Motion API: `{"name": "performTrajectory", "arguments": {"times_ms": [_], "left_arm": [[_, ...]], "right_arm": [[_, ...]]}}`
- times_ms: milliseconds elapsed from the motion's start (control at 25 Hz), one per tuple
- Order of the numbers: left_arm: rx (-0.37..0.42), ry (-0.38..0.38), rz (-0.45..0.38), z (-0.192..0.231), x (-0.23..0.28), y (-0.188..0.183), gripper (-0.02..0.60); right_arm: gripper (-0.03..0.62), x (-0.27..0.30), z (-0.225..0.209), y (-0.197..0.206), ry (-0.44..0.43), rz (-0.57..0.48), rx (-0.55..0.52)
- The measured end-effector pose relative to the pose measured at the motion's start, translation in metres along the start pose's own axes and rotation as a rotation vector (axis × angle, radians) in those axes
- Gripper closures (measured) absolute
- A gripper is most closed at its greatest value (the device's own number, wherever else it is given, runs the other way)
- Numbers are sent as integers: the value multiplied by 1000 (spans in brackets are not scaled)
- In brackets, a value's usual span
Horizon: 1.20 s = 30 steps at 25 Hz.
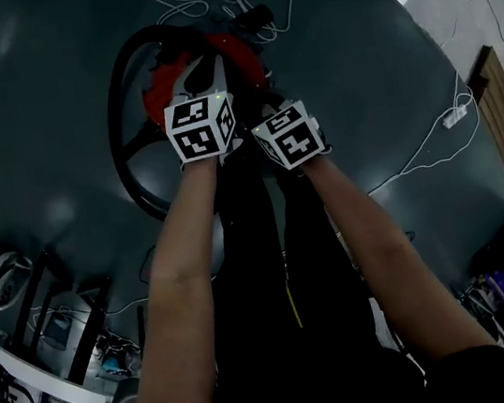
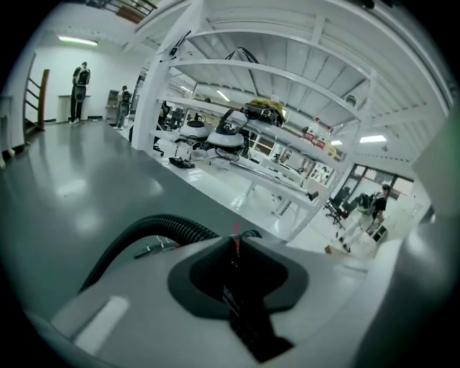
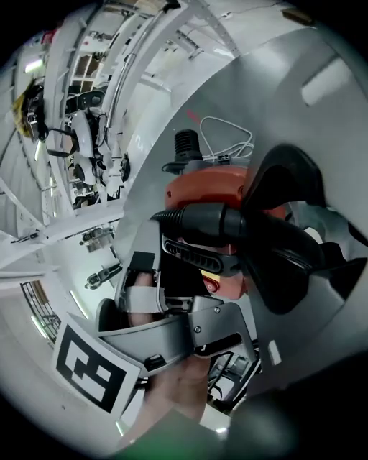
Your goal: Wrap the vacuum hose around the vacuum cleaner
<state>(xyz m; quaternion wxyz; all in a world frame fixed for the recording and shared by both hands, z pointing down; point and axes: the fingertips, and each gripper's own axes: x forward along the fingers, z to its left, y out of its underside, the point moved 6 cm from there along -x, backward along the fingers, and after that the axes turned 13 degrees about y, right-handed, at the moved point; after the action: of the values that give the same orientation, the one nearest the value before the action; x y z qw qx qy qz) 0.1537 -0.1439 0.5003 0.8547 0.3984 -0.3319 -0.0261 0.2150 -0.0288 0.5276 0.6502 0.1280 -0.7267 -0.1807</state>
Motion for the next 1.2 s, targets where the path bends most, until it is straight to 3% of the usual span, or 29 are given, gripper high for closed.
{"name": "performTrajectory", "arguments": {"times_ms": [360,560,760,960,1200], "left_arm": [[24,12,-25,2,-1,1,545],[54,-29,-34,-4,4,4,546],[110,-46,-58,-2,-4,6,565],[57,-30,-108,5,-17,16,571],[21,-4,-147,9,-24,22,571]], "right_arm": [[416,-15,-23,-16,-69,-118,-94],[430,-19,-56,-52,-57,-220,-105],[430,-9,-61,-101,-48,-272,-136],[428,18,-37,-148,-100,-249,-148],[407,65,8,-182,-197,-81,-175]]}}
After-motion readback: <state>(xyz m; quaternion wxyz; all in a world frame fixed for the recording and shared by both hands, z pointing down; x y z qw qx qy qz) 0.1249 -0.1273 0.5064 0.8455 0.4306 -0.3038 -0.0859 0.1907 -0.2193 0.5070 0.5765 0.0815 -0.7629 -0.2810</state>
